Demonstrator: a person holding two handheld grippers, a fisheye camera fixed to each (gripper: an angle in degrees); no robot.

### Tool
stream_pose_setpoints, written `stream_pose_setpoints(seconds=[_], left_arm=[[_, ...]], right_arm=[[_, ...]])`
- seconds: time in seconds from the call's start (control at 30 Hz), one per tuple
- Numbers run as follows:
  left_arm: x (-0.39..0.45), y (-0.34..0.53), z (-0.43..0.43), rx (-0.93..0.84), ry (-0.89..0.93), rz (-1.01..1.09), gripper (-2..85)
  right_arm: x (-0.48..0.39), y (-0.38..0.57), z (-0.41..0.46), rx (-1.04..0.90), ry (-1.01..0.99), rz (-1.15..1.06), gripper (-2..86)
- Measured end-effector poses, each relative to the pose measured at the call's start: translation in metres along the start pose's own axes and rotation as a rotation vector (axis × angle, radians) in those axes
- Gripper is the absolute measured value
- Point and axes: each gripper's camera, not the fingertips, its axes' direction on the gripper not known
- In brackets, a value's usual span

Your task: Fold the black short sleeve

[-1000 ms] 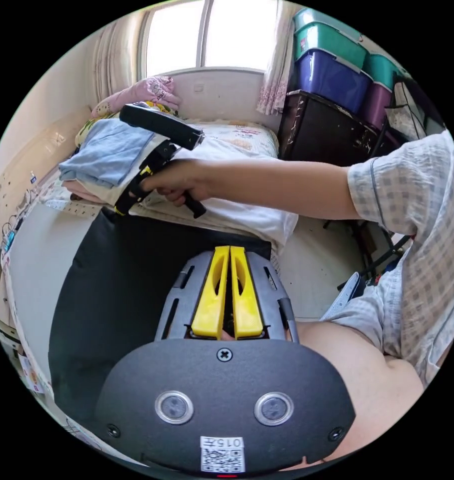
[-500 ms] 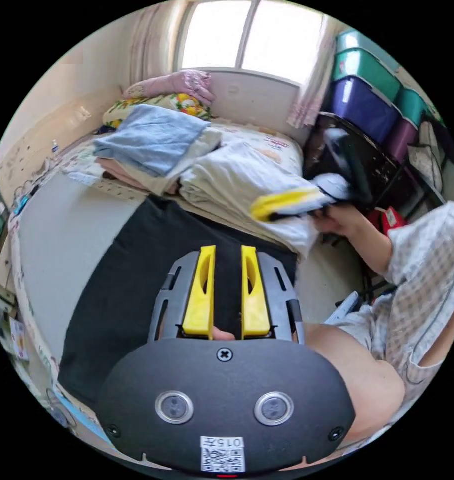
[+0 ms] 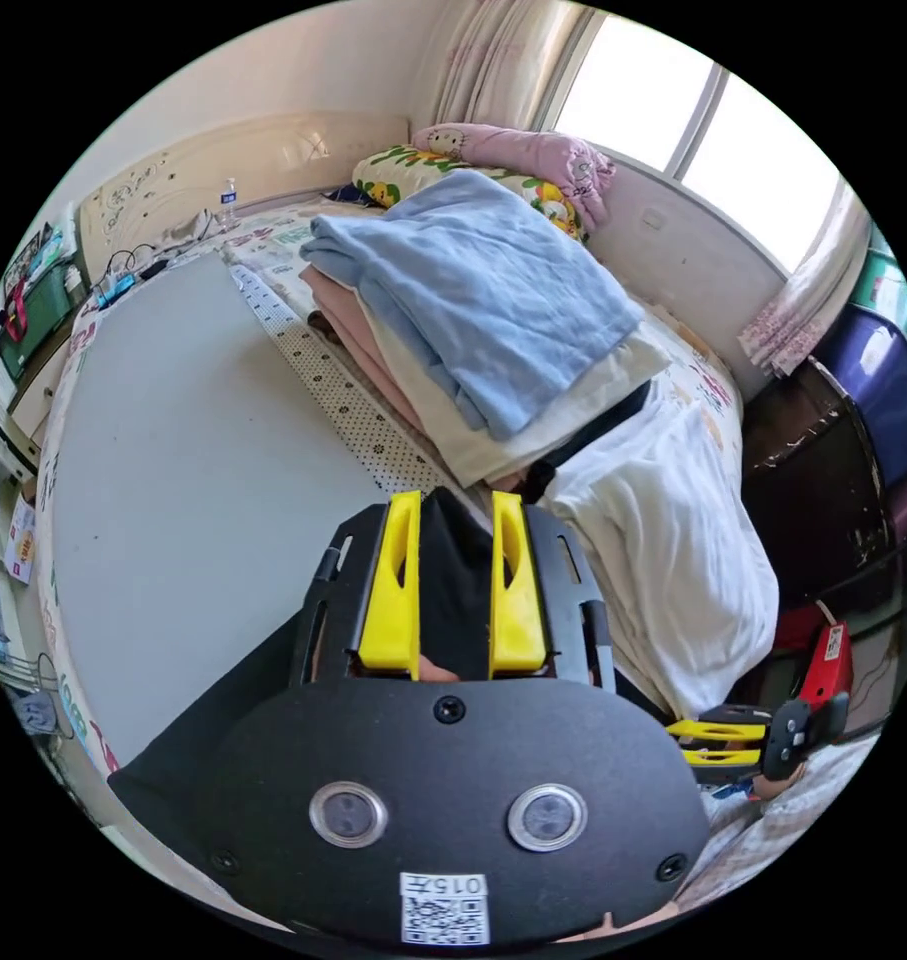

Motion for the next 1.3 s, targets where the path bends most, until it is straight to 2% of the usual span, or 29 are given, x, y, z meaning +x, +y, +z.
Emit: stream_pose_setpoints(seconds=[0.1, 0.2, 0.33, 0.6, 0.77, 0.83, 0.93, 1.0, 1.07, 1.2, 1.23, 1.3], left_arm=[[-0.01, -0.01, 0.026, -0.053, -0.033, -0.03, 9.3], [-0.018, -0.01, 0.046, -0.125, -0.074, -0.039, 6.3], [-0.023, -0.002, 0.042, -0.111, -0.1, -0.011, 1.9], [-0.042, 0.008, -0.018, 0.055, -0.03, -0.004, 0.6], [-0.055, 0.004, -0.095, 0.259, 0.173, -0.028, 0.5], [-0.066, 0.013, -0.129, 0.342, 0.249, -0.035, 0.6], [-0.105, 0.045, -0.183, 0.444, 0.326, -0.062, 0.7], [-0.139, 0.074, -0.21, 0.488, 0.357, -0.092, 0.8], [-0.191, 0.122, -0.234, 0.503, 0.355, -0.147, 1.2], [-0.274, 0.205, -0.223, 0.383, 0.264, -0.316, 3.0], [-0.3, 0.235, -0.211, 0.311, 0.181, -0.403, 3.5], [-0.331, 0.276, -0.198, 0.245, 0.126, -0.504, 4.2]], right_arm=[[-0.014, -0.004, -0.013, 0.021, 0.134, -0.013, 6.1], [-0.018, -0.008, -0.015, 0.017, 0.074, 0.003, 5.5], [-0.025, -0.017, -0.026, 0.042, 0.07, -0.036, 0.5], [-0.028, -0.046, -0.077, 0.178, 0.089, 0.037, -1.0], [-0.026, -0.077, -0.164, 0.371, 0.208, 0.061, -1.0], [-0.041, -0.091, -0.192, 0.428, 0.134, -0.021, -1.0], [-0.091, -0.131, -0.207, 0.457, -0.111, -0.21, -1.0], [-0.134, -0.163, -0.19, 0.444, -0.261, -0.334, -1.0], [-0.196, -0.217, -0.13, 0.35, -0.457, -0.454, -1.0], [-0.278, -0.297, -0.004, 0.102, -0.593, -0.528, -1.0], [-0.299, -0.318, 0.034, 0.002, -0.625, -0.54, -1.0], [-0.327, -0.338, 0.073, -0.117, -0.622, -0.592, -1.0]])
